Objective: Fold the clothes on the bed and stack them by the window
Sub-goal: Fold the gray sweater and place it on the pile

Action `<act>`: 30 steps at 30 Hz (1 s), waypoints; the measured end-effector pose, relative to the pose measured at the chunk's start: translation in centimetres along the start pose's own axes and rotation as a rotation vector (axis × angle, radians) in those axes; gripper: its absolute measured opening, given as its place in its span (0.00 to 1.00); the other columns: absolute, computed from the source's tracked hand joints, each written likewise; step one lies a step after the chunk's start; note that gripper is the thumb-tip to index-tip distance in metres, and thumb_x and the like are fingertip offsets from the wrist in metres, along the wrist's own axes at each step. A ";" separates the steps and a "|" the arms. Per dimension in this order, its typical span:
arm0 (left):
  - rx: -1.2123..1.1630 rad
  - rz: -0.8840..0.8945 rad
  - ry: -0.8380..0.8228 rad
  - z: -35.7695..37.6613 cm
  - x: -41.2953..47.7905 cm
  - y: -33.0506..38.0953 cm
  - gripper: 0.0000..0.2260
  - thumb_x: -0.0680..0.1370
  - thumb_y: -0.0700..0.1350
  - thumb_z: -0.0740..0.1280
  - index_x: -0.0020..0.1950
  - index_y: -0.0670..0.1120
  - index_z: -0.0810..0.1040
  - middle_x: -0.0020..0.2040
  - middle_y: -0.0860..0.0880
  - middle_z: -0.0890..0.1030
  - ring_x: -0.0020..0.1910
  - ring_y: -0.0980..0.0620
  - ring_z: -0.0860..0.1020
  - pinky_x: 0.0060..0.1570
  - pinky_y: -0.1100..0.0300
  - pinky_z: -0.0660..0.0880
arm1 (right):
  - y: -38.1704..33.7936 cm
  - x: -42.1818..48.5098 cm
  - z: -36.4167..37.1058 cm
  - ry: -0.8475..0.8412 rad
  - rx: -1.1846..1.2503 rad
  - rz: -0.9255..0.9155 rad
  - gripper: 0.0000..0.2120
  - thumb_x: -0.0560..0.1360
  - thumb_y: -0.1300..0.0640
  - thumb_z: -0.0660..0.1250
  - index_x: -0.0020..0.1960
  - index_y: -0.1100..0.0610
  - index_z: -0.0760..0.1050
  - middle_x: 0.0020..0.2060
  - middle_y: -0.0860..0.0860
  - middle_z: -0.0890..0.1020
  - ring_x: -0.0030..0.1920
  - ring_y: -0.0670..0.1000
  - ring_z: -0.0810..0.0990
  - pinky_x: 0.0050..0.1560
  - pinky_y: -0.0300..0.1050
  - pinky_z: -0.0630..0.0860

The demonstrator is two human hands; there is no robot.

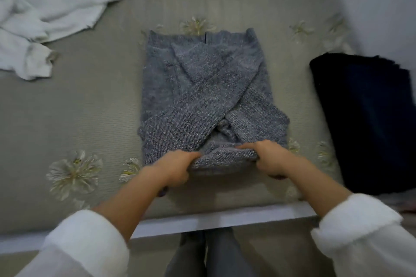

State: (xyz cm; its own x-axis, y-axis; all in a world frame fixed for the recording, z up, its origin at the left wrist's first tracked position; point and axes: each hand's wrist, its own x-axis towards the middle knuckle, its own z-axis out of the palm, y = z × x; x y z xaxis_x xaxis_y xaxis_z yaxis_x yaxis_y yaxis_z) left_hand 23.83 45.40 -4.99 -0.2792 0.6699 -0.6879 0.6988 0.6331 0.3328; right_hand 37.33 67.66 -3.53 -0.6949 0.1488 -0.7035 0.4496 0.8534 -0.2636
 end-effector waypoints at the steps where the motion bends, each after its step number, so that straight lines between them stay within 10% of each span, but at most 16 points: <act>1: -0.036 0.014 -0.045 -0.4 -1.4 0.3 0.32 0.73 0.35 0.60 0.75 0.52 0.61 0.68 0.44 0.72 0.65 0.43 0.72 0.62 0.52 0.70 | -0.2 -1.3 -0.1 -0.039 0.026 -0.006 0.36 0.71 0.68 0.59 0.72 0.39 0.64 0.40 0.51 0.80 0.34 0.49 0.78 0.31 0.40 0.71; 8: -0.176 0.077 -0.487 -0.6 -9.5 3.7 0.26 0.73 0.34 0.57 0.70 0.49 0.69 0.66 0.46 0.74 0.63 0.46 0.72 0.59 0.56 0.70 | -2.0 -9.2 1.5 -0.443 0.027 0.046 0.18 0.74 0.59 0.63 0.63 0.57 0.70 0.58 0.56 0.77 0.55 0.57 0.76 0.57 0.53 0.75; 13: -0.282 -0.012 -0.739 -1.5 -10.9 3.8 0.27 0.71 0.34 0.62 0.69 0.51 0.69 0.63 0.46 0.74 0.60 0.46 0.74 0.56 0.50 0.75 | -2.8 -10.3 -0.1 -0.657 0.043 0.071 0.16 0.70 0.59 0.68 0.56 0.57 0.73 0.49 0.53 0.76 0.47 0.54 0.76 0.44 0.47 0.73; 19: -0.292 -0.020 -0.517 -8.0 -7.5 1.0 0.18 0.70 0.37 0.66 0.52 0.58 0.75 0.54 0.50 0.79 0.53 0.49 0.77 0.51 0.52 0.77 | -2.2 -6.4 -6.1 -0.399 -0.014 0.055 0.04 0.68 0.59 0.65 0.41 0.56 0.71 0.39 0.53 0.76 0.38 0.52 0.73 0.39 0.47 0.69; 27: -0.133 -0.172 -0.241 -14.6 0.2 -3.3 0.29 0.76 0.49 0.68 0.75 0.48 0.62 0.71 0.47 0.67 0.63 0.48 0.72 0.55 0.57 0.67 | -1.1 2.2 -12.2 -0.070 -0.235 0.021 0.17 0.77 0.52 0.64 0.64 0.57 0.69 0.51 0.55 0.78 0.45 0.55 0.77 0.40 0.49 0.73; 30: -0.179 -0.187 -0.202 -15.6 3.4 -5.6 0.26 0.75 0.48 0.68 0.72 0.49 0.67 0.55 0.50 0.75 0.49 0.51 0.76 0.48 0.57 0.69 | 0.1 5.6 -12.9 0.016 -0.230 0.001 0.16 0.77 0.49 0.65 0.60 0.57 0.71 0.50 0.55 0.78 0.43 0.54 0.76 0.39 0.48 0.72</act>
State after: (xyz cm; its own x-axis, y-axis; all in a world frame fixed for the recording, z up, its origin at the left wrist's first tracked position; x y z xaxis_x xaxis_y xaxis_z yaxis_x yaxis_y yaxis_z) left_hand 8.69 50.18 0.86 -0.2433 0.4566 -0.8557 0.5158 0.8081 0.2846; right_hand 26.26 75.04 1.04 -0.7043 0.1557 -0.6926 0.3113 0.9446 -0.1043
